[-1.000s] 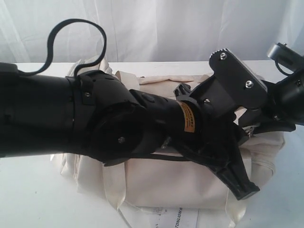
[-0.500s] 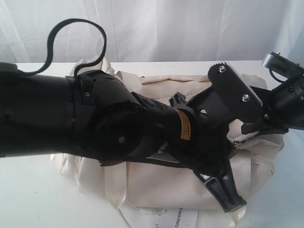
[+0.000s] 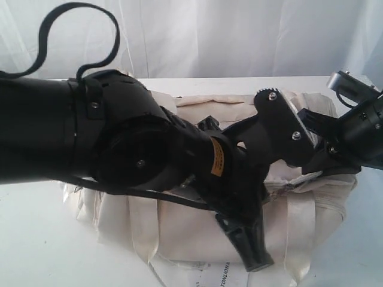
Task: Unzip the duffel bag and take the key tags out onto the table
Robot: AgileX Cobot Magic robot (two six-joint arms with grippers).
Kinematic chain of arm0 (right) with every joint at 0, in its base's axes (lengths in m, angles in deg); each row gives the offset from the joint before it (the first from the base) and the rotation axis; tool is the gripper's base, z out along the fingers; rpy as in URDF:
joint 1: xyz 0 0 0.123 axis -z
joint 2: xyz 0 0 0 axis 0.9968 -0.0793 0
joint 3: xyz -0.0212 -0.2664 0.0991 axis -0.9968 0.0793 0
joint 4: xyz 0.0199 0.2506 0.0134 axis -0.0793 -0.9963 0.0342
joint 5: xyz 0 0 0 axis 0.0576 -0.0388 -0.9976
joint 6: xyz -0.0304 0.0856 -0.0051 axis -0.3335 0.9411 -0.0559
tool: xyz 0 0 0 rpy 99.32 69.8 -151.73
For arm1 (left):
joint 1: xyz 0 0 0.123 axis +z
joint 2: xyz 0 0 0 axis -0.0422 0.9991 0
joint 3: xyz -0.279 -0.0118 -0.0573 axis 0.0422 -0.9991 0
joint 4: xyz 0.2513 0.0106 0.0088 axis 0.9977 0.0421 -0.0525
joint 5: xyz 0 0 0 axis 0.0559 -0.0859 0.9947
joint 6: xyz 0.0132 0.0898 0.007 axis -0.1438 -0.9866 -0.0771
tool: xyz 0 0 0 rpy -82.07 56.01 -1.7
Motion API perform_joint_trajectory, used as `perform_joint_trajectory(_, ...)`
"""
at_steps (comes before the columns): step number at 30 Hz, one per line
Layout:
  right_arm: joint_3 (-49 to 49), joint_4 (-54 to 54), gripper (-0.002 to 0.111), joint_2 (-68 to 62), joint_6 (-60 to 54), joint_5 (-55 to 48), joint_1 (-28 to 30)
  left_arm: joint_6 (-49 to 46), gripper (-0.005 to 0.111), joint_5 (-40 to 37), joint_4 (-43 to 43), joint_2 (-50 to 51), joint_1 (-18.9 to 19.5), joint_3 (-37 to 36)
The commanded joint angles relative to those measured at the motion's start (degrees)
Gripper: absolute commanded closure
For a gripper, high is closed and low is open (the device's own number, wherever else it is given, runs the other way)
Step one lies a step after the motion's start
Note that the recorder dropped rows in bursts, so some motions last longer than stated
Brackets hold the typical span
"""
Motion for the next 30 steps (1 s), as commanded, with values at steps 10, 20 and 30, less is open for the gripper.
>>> perform_joint_trajectory(10,0.00,5.92,0.108,-0.34,0.62,5.67,0.65,11.59,0.107,-11.25,11.57,-7.04,0.23,-8.45)
perform_joint_trajectory(20,0.00,6.02,0.108,-0.34,0.60,5.67,0.65,19.75,0.107,-22.20,23.58,-13.13,0.23,-9.23)
perform_joint_trajectory(30,0.00,6.28,0.108,-0.34,0.60,5.67,0.65,19.93,0.107,-33.35,27.02,-18.97,2.72,-9.23)
